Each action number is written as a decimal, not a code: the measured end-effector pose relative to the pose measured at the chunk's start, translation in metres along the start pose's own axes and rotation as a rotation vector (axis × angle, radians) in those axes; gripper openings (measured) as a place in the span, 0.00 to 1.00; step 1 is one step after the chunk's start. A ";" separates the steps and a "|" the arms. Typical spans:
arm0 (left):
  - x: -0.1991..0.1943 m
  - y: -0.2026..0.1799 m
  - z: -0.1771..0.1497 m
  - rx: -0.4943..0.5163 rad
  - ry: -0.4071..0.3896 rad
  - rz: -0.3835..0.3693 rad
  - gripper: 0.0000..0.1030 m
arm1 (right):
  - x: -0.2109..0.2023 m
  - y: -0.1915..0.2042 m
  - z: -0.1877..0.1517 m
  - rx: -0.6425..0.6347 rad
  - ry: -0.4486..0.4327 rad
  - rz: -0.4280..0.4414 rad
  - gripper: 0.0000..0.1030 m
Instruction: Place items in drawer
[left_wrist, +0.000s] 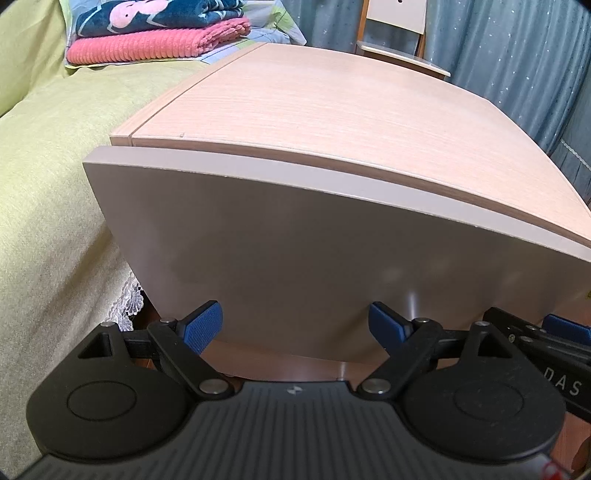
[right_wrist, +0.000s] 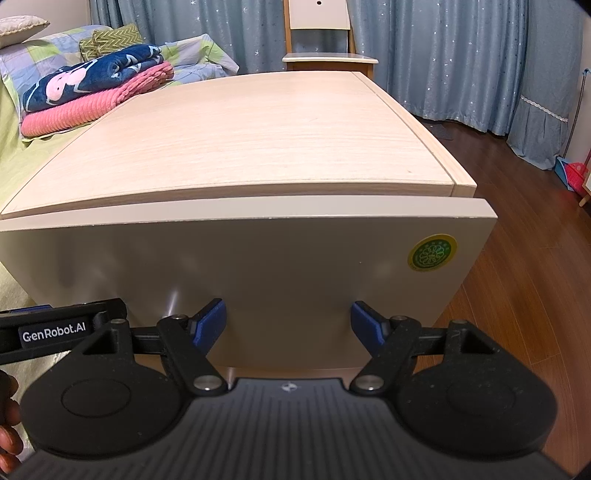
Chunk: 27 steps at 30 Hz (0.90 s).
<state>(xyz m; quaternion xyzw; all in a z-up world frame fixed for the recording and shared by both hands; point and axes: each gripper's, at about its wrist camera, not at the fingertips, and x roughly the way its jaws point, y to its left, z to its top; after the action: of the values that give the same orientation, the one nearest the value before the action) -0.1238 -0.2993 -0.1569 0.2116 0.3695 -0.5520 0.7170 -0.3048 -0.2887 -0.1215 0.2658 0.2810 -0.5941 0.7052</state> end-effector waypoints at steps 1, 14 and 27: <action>0.000 0.000 0.000 -0.002 0.000 -0.001 0.85 | 0.000 0.000 0.000 0.001 0.000 0.000 0.70; 0.004 -0.003 0.004 0.004 0.004 -0.004 0.85 | 0.002 0.001 0.002 0.003 -0.007 -0.008 0.70; 0.007 -0.003 0.015 0.075 0.015 -0.014 0.87 | 0.004 0.002 0.008 0.024 0.025 -0.008 0.71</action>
<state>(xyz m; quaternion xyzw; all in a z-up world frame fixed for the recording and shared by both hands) -0.1212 -0.3148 -0.1525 0.2401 0.3553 -0.5687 0.7019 -0.3019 -0.2974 -0.1187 0.2806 0.2835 -0.5970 0.6961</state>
